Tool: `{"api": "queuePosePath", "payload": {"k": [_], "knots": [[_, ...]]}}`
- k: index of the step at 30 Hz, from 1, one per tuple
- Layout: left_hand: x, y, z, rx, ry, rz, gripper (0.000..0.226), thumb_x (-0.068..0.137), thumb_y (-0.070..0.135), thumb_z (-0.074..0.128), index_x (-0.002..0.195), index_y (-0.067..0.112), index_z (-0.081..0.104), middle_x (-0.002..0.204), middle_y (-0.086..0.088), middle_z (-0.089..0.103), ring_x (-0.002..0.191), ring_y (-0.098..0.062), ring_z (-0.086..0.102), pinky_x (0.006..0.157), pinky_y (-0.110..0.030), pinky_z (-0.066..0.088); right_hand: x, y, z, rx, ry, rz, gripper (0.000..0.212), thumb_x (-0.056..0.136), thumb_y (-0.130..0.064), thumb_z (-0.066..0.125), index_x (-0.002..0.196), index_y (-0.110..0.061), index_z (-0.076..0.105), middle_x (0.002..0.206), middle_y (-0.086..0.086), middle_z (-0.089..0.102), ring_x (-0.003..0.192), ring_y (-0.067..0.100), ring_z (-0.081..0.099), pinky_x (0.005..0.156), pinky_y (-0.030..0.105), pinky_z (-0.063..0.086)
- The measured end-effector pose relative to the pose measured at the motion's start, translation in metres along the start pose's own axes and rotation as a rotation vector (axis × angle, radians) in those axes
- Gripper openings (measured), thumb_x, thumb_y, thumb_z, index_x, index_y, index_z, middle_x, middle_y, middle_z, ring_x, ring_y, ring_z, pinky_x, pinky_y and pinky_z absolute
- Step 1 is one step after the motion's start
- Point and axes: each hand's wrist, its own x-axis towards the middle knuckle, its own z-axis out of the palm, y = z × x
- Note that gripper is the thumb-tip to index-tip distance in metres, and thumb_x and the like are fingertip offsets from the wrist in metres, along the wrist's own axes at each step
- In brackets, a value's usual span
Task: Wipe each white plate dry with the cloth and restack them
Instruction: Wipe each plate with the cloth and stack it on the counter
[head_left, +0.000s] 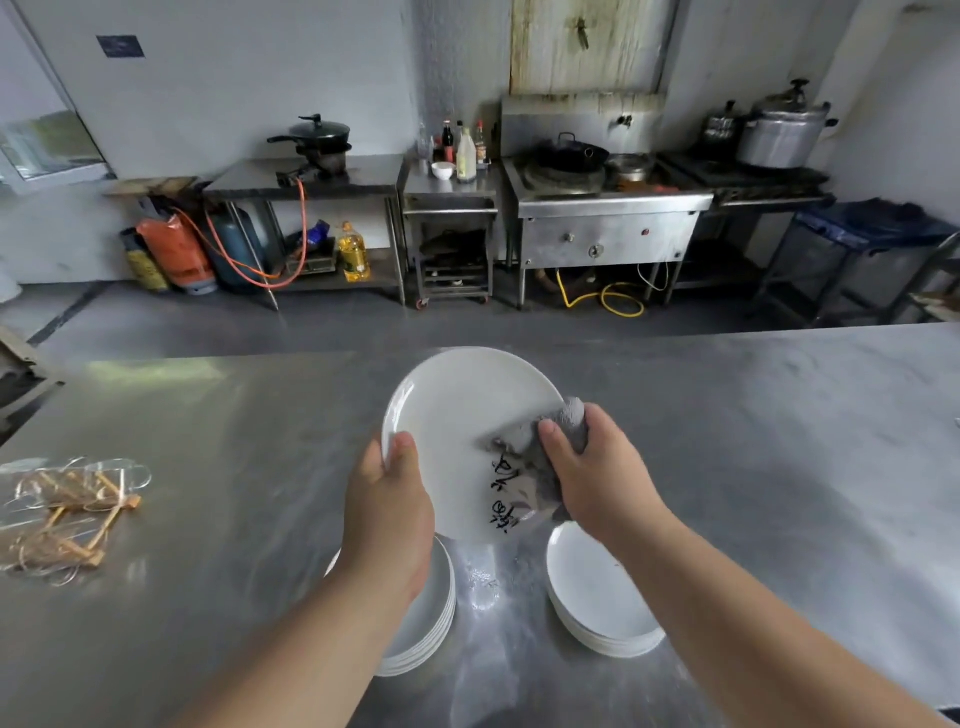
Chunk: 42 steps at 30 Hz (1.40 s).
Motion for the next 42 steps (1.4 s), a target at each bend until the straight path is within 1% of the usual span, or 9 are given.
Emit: {"api": "queuePosePath", "payload": {"k": [8,11,15,21,25,29,32,35,42], "knots": [[0.008,0.002,0.006,0.053,0.146,0.118,0.026,0.108,0.042,0.045,0.098,0.025,0.062,0.094,0.003,0.067,0.089,-0.025,0.061,0.081,-0.039,0.047,-0.034,0.02,0.034,0.084,-0.044,0.052,0.022,0.1,-0.054,0.056,0.098,-0.032,0.051,0.089,-0.015,0.069,0.079,0.002,0.066,0.062,0.02,0.049],[0.013,0.001,-0.004,0.123,-0.002,0.054,0.024,0.112,0.037,0.045,0.103,0.033,0.067,0.095,0.01,0.072,0.091,-0.015,0.062,0.087,-0.041,0.05,-0.02,0.019,0.015,0.153,-0.02,0.04,0.019,0.102,-0.047,0.057,0.099,-0.028,0.059,0.09,-0.008,0.072,0.086,0.021,0.071,0.071,0.036,0.058],[0.01,0.004,-0.014,0.296,-0.251,-0.095,0.033,0.11,0.054,0.039,0.096,0.041,0.066,0.101,0.003,0.074,0.09,-0.019,0.07,0.073,-0.04,0.059,0.0,0.012,-0.014,0.109,0.032,-0.065,0.006,0.104,-0.041,0.056,0.102,-0.039,0.062,0.091,-0.022,0.072,0.084,-0.003,0.066,0.071,0.029,0.05],[0.01,-0.002,-0.014,0.058,-0.649,-0.767,0.126,0.065,0.103,0.015,0.133,0.009,0.064,0.105,-0.028,0.075,0.086,-0.045,0.075,0.063,-0.044,0.063,-0.013,0.006,-0.017,0.12,0.051,-0.308,0.018,0.104,-0.031,0.058,0.112,-0.048,0.059,0.094,-0.025,0.071,0.09,-0.003,0.067,0.068,0.008,0.046],[0.016,0.003,-0.008,-0.564,-0.419,-0.808,0.091,0.098,0.075,0.045,0.137,-0.006,0.056,0.126,-0.038,0.066,0.099,-0.057,0.07,0.075,-0.063,0.064,-0.029,0.005,-0.019,0.157,-0.101,-0.542,0.021,0.105,-0.05,0.048,0.125,-0.05,0.055,0.099,-0.018,0.07,0.086,0.01,0.071,0.074,0.014,0.05],[0.025,0.024,-0.01,-0.638,-0.396,-0.654,0.031,0.089,0.014,0.057,0.112,-0.006,0.058,0.1,-0.029,0.072,0.083,-0.041,0.074,0.072,-0.044,0.067,-0.041,0.011,-0.014,0.184,-0.253,-0.555,0.043,0.109,-0.054,0.038,0.14,-0.031,0.056,0.116,-0.007,0.069,0.1,0.018,0.07,0.087,0.032,0.055],[0.022,0.026,-0.01,-0.524,-0.492,-0.608,0.043,0.09,0.019,0.052,0.123,-0.005,0.066,0.113,-0.024,0.074,0.099,-0.038,0.071,0.1,-0.048,0.053,-0.041,0.011,-0.005,-0.092,-0.288,-0.525,0.059,0.107,-0.057,0.028,0.154,-0.026,0.046,0.16,-0.014,0.042,0.154,0.007,0.029,0.122,0.028,0.029],[0.004,0.022,0.001,-0.468,-0.638,-0.541,0.052,0.098,0.024,0.045,0.136,-0.006,0.064,0.127,-0.027,0.071,0.103,-0.034,0.075,0.091,-0.044,0.06,-0.036,0.005,0.012,-0.458,-0.312,-0.531,0.082,0.099,-0.071,0.002,0.167,-0.025,0.008,0.174,-0.005,-0.003,0.159,0.01,-0.017,0.129,0.033,-0.007],[0.008,0.019,0.0,-0.518,-0.742,-0.322,0.046,0.106,0.023,0.048,0.142,-0.001,0.062,0.146,-0.03,0.059,0.136,-0.044,0.058,0.107,-0.053,0.053,-0.001,-0.009,-0.005,-0.486,-0.181,-0.402,0.07,0.106,-0.053,0.017,0.167,-0.024,-0.001,0.174,0.002,-0.015,0.159,0.021,-0.019,0.13,0.046,-0.002]]}}
